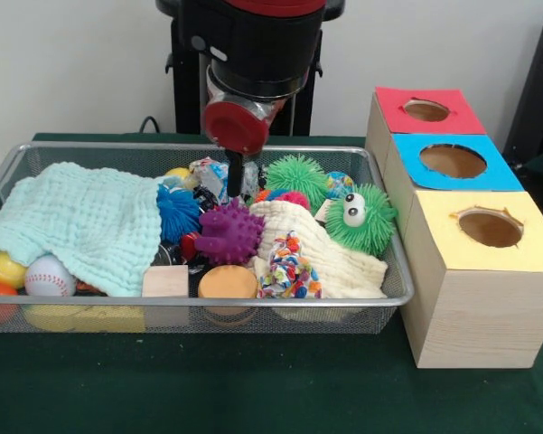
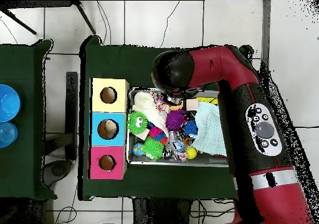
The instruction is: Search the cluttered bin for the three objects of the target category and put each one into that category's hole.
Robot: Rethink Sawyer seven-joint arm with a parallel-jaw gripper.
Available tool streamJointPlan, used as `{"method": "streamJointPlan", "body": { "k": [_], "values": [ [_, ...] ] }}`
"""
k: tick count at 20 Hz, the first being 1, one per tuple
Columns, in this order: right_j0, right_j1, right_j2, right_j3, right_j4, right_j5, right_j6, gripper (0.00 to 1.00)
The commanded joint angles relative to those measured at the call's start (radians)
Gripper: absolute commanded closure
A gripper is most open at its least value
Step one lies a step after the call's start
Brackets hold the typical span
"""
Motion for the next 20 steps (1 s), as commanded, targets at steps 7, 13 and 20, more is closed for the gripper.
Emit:
{"method": "streamJointPlan", "body": {
  "k": [7, 13, 20],
  "values": [
    [0.032, 0.035, -0.088, 0.057, -0.119, 0.088, -0.187, 0.0],
    [0.004, 0.018, -0.099, 0.102, -0.133, 0.051, -0.236, 0.0],
    [-0.125, -0.045, 0.001, 0.282, -0.03, -0.112, -0.221, 0.0]
  ]
}}
